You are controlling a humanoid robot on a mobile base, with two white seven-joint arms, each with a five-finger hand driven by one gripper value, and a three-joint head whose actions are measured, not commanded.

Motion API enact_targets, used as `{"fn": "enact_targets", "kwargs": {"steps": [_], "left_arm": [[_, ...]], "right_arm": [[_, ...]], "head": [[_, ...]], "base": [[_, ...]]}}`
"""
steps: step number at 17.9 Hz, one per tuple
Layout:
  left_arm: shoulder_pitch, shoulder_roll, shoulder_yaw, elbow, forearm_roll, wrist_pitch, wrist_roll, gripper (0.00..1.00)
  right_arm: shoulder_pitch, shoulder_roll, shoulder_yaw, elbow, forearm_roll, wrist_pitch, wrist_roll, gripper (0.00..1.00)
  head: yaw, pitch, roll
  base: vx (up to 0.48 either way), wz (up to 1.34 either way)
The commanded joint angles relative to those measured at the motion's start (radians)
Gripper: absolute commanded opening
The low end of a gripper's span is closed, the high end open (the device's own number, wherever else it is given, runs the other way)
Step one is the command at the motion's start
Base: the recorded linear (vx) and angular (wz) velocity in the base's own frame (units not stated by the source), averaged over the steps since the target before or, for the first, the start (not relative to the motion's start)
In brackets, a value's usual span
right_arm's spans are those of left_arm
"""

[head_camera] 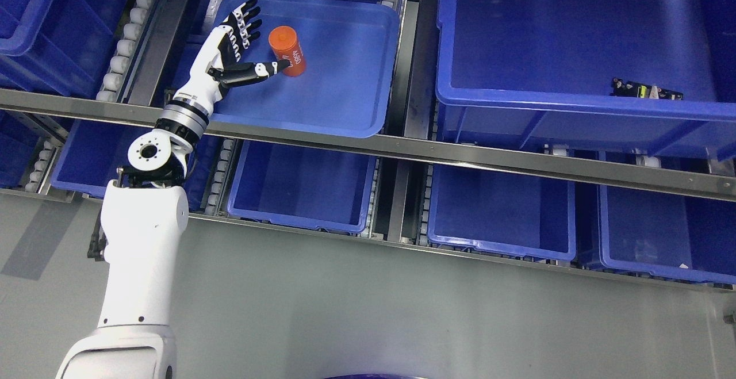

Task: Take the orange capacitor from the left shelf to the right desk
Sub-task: 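Close the left hand fingers around the orange capacitor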

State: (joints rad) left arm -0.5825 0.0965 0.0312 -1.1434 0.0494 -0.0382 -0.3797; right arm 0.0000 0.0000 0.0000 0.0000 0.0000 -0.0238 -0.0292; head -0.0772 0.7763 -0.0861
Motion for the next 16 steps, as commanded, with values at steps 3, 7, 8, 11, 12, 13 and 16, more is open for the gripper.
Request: {"fn": "enact_targets", "kwargs": {"steps": [3,7,8,11,12,13,16], "left_arm": [[-0.074,-0.023,-0.129,0.208,-0.011,-0.002,-0.004,1.00],[-0.114,-0.026,-0.126,0.266,-0.016,-0.009,0.001,1.00],[-0.129,-0.026,-0.122,0.292,-0.023,-0.028,0.005,1.00],[-0.163,-0.023,-0.117,0.352,-0.055,-0.084,0.008,0.98],[-0.166,-0.020,-0.116,0.358,-0.057,-0.086,0.008,0.96],[-0.168,-0.018,-0.116,0.361,-0.057,-0.086,0.008,0.94],[-0.165,-0.018,-0.114,0.373,-0.057,-0.086,0.008,0.86]], "right_arm": [[0.020,-0.017,-0.012,-0.017,0.003,0.001,0.000,1.00],[0.020,-0.017,-0.012,-0.017,0.003,-0.001,0.000,1.00],[0.020,-0.017,-0.012,-0.017,0.003,0.001,0.000,1.00],[0.020,-0.017,-0.012,-0.017,0.003,0.001,0.000,1.00],[0.020,-0.017,-0.012,-0.017,0.003,-0.001,0.000,1.00],[0.020,-0.017,-0.012,-0.017,0.003,0.001,0.000,1.00],[0.020,-0.017,-0.012,-0.017,0.003,-0.001,0.000,1.00]], "head": [[0.0000,0.000,0.000],[0.0000,0.000,0.000],[0.0000,0.000,0.000],[0.0000,0.000,0.000],[0.0000,0.000,0.000],[0.0000,0.000,0.000],[0.0000,0.000,0.000]], "base": [[0.000,0.00],[0.000,0.00],[0.000,0.00],[0.000,0.00],[0.000,0.00],[0.000,0.00],[0.000,0.00]]}}
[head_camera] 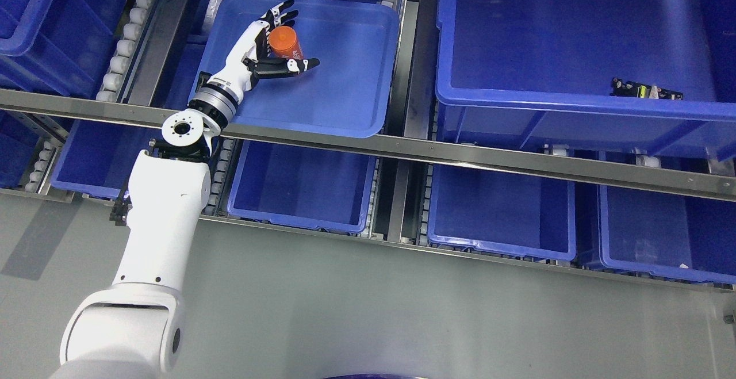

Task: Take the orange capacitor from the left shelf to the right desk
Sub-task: 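Close the left hand fingers around the orange capacitor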

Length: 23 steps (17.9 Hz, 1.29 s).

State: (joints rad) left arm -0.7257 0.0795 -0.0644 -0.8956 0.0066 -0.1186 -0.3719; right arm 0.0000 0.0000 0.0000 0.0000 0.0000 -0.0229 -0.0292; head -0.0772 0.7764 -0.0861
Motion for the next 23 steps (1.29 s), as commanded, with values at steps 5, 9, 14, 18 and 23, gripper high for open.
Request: {"fn": "enact_targets", "kwargs": {"steps": [5,9,14,18,23], "left_arm": [[-0.017,-0.007,0.031,0.132,-0.013,-0.007,-0.001,0.65],[-0.015,-0.009,0.061,0.132,-0.011,-0.009,-0.002,0.52],[-0.012,-0.046,0.118,0.132,-0.005,-0.113,-0.012,0.15],[-0.011,-0.062,0.140,0.133,-0.008,-0.141,-0.013,0.01],[-0.014,-0.062,0.164,0.130,-0.005,-0.153,-0.013,0.00]], "right_arm": [[0.020,-0.017,-0.012,-0.017,0.003,-0.002,0.000,1.00],[0.020,-0.017,-0.012,-0.017,0.003,-0.002,0.000,1.00],[0.020,-0.017,-0.012,-0.017,0.003,0.000,0.000,1.00],[0.020,-0.017,-0.012,-0.017,0.003,0.000,0.000,1.00],[0.020,-0.017,-0.012,-0.017,0.003,0.000,0.000,1.00]], "head": [[0.0000,0.000,0.000],[0.0000,0.000,0.000],[0.0000,0.000,0.000],[0.0000,0.000,0.000],[0.0000,0.000,0.000]], "base": [[0.000,0.00],[0.000,0.00],[0.000,0.00],[0.001,0.01],[0.001,0.01]]}}
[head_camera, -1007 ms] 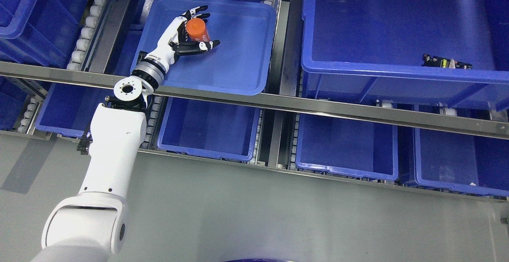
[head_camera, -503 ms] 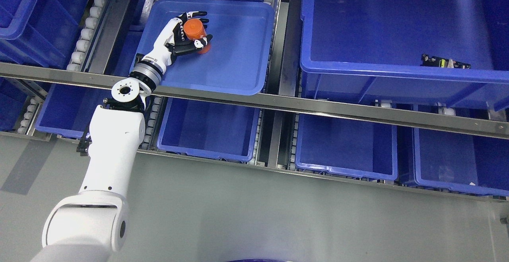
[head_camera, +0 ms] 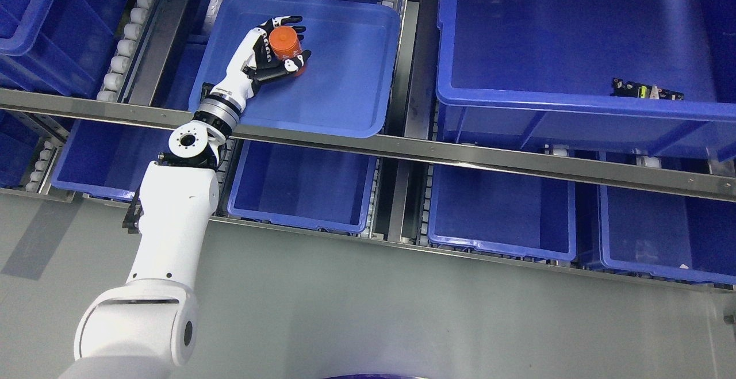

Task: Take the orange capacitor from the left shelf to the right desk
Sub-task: 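Close the left hand fingers around the orange capacitor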

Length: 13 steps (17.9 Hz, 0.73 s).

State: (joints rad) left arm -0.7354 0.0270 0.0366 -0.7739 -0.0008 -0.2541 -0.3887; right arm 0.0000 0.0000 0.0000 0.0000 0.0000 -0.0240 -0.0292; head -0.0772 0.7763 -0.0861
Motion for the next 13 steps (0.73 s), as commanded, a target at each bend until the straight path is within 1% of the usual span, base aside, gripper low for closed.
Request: {"fn": "enact_targets", "kwargs": {"steps": [1,5,8,9,10,11,12,13], "left_arm": [[-0.005,-0.010,0.080,0.005,0.002,-0.027,0.004,0.00],[-0.004,-0.010,0.088,0.001,0.004,-0.088,-0.005,0.00],[-0.002,-0.010,0.088,-0.001,0.005,-0.091,-0.018,0.00],[-0.002,-0.010,0.085,-0.001,0.004,-0.090,-0.018,0.02],[-0.002,-0.010,0.078,-0.001,0.004,-0.090,-0.016,0.06],[-0.004,-0.010,0.074,-0.001,-0.001,-0.073,-0.013,0.23],[-0.005,-0.010,0.069,0.001,-0.008,-0.056,-0.013,0.47],[-0.004,-0.010,0.048,-0.001,-0.008,-0.024,-0.013,0.56]], "right_arm": [[0.020,-0.017,-0.012,-0.017,0.003,-0.001,0.000,1.00],[0.020,-0.017,-0.012,-0.017,0.003,0.001,0.000,1.00],[0.020,-0.017,-0.012,-0.017,0.003,0.001,0.000,1.00],[0.020,-0.017,-0.012,-0.017,0.003,0.001,0.000,1.00],[0.020,-0.017,-0.012,-0.017,0.003,0.001,0.000,1.00],[0.020,-0.017,-0.012,-0.017,0.003,0.001,0.000,1.00],[0.020,-0.017,-0.012,-0.017,0.003,0.001,0.000,1.00],[0.020,-0.017,-0.012,-0.017,0.003,-0.001,0.000,1.00]], "head": [[0.0000,0.000,0.000],[0.0000,0.000,0.000],[0.0000,0.000,0.000],[0.0000,0.000,0.000],[0.0000,0.000,0.000],[0.0000,0.000,0.000],[0.0000,0.000,0.000],[0.0000,0.000,0.000]], "base": [[0.000,0.00],[0.000,0.00],[0.000,0.00],[0.000,0.00],[0.000,0.00],[0.000,0.00],[0.000,0.00],[0.000,0.00]]}}
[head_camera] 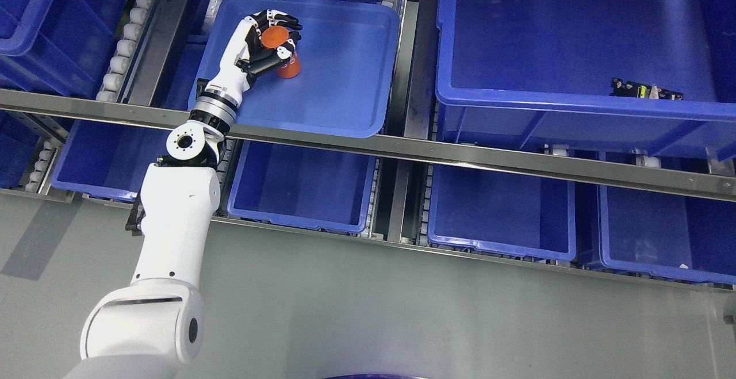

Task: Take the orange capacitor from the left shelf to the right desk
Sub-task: 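Close the left hand fingers around the orange capacitor, then lift the capacitor up and out of the bin with the left hand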

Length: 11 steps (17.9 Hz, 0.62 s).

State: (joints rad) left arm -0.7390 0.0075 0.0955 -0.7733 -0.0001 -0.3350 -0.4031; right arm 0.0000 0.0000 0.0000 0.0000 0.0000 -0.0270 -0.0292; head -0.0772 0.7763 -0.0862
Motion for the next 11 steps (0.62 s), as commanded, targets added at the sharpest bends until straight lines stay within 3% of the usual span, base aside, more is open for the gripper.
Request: {"fn": "enact_targets", "kwargs": {"steps": [1,3,5,11], "left_arm": [[0.003,0.010,-0.023,-0.001,-0.008,0.062,0.001,0.56],[0.004,0.010,-0.013,-0.001,-0.005,0.057,-0.003,0.39],[0.006,0.010,0.013,0.000,0.003,-0.008,-0.005,0.01],[0.010,0.010,0.023,0.002,0.008,-0.038,-0.005,0.00]], "right_arm": [[0.020,-0.017,-0.012,-0.017,0.003,0.004,0.000,1.00],[0.020,-0.017,-0.012,-0.017,0.003,0.004,0.000,1.00],[0.020,-0.017,-0.012,-0.017,0.003,0.002,0.000,1.00],[0.020,-0.017,-0.012,-0.017,0.003,0.004,0.000,1.00]], "head": [[0.0000,0.000,0.000],[0.0000,0.000,0.000],[0.0000,0.000,0.000],[0.0000,0.000,0.000]], "base": [[0.000,0.00],[0.000,0.00],[0.000,0.00],[0.000,0.00]]}}
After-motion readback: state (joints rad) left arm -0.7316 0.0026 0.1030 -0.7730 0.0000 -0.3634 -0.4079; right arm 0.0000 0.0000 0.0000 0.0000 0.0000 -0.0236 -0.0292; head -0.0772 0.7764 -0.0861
